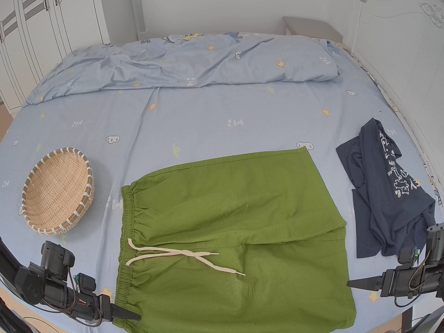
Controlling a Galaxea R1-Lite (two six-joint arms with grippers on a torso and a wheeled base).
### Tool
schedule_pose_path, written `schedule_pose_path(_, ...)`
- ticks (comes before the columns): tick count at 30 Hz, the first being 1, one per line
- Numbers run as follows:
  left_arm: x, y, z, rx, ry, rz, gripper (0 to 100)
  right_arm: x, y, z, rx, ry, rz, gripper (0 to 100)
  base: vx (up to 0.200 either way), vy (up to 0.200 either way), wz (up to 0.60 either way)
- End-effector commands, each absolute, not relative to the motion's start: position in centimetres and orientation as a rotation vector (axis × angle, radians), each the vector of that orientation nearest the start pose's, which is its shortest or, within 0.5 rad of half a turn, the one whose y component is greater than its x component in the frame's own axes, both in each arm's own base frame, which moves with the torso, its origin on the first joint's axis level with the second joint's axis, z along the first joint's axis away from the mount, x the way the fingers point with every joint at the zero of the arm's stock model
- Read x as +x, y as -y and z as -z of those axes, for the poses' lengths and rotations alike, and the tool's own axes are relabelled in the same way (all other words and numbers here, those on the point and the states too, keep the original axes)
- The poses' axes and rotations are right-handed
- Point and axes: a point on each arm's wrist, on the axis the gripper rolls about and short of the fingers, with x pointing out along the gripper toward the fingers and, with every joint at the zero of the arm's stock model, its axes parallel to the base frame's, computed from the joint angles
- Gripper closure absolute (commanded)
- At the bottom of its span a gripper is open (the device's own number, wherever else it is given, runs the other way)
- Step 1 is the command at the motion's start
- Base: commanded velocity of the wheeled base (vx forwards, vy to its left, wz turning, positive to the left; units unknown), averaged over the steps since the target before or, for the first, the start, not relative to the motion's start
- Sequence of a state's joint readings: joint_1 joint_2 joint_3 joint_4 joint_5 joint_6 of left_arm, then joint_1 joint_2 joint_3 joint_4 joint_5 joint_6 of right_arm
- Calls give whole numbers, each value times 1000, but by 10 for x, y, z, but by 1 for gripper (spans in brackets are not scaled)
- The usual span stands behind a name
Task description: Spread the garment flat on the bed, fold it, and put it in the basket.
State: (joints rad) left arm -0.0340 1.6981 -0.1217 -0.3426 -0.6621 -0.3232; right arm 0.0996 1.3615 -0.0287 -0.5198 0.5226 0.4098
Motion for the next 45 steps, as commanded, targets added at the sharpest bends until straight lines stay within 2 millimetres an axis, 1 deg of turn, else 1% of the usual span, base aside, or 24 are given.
schedule_pose_path(1,144,18,-29,-665,-1300,406,100,119,-23,-68,550,-932,-413,0,0,0,0)
schedule_pose_path(8,136,14,-32,-671,-1277,387,100,113,-23,-62,545,-965,-416,0,0,0,0)
schedule_pose_path(11,133,9,-33,-681,-1256,353,100,111,-28,-57,526,-1037,-465,0,0,0,0)
schedule_pose_path(12,133,9,-33,-681,-1256,353,100,111,-28,-57,526,-1037,-465,0,0,0,0)
schedule_pose_path(13,132,5,-35,-694,-1229,334,100,110,-30,-51,502,-1100,-476,0,0,0,0)
schedule_pose_path(16,131,0,-39,-710,-1190,310,100,110,-30,-41,443,-1183,-490,0,0,0,0)
schedule_pose_path(17,131,0,-39,-710,-1187,309,100,110,-30,-40,439,-1186,-490,0,0,0,0)
schedule_pose_path(19,130,-1,-40,-713,-1180,305,100,111,-30,-30,385,-1265,-509,0,0,0,0)
schedule_pose_path(20,130,0,-40,-712,-1180,306,100,111,-30,-29,379,-1271,-513,0,0,0,0)
schedule_pose_path(21,130,1,-39,-709,-1189,313,100,110,-30,-24,346,-1318,-532,0,0,0,0)
schedule_pose_path(31,128,2,-39,-688,-1188,344,100,107,-33,-23,324,-1348,-567,0,0,0,0)
schedule_pose_path(35,129,2,-39,-685,-1185,345,100,110,-36,-19,319,-1359,-592,0,0,0,0)
schedule_pose_path(37,129,2,-39,-687,-1186,346,100,111,-40,-18,325,-1368,-633,0,0,0,0)
schedule_pose_path(42,128,2,-39,-686,-1186,345,100,117,-43,-14,317,-1358,-649,0,0,0,0)
schedule_pose_path(45,128,2,-39,-686,-1186,345,100,119,-46,-9,308,-1382,-660,0,0,0,0)
